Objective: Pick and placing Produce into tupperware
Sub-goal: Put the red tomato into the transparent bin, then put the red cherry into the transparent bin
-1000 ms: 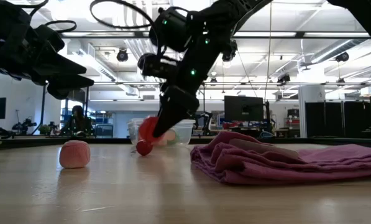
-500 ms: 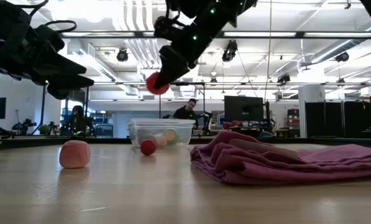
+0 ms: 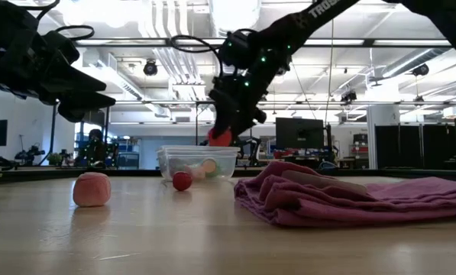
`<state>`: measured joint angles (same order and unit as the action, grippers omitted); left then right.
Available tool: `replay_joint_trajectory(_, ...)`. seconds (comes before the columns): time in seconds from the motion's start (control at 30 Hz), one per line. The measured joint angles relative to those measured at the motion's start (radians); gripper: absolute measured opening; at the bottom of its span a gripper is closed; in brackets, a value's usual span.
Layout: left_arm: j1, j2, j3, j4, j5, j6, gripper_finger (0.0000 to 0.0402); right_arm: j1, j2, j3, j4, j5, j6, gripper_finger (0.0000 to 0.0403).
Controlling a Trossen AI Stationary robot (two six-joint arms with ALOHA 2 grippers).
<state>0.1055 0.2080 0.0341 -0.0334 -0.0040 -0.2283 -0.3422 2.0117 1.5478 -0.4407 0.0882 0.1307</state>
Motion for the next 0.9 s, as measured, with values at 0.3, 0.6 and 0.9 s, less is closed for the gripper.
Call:
replay_joint_trajectory(0.3, 0.000, -0.001, 0.000, 0.000, 0.000, 0.000, 0.0224, 0.003, 0.001, 0.001, 0.124, -0.015, 0.007, 0.0310)
replay_joint_trajectory(0.6, 0.000, 0.000, 0.000, 0.001, 0.000, 0.000, 0.0224, 0.089, -0.029, 0.001, -0.104, -0.170, -0.107, 0.0326)
replay_joint_trajectory(0.9, 0.000, 0.000, 0.000, 0.001, 0.000, 0.000, 0.0224, 0.307, -0.008, -0.021, -0.042, -0.090, -0.153, 0.0325)
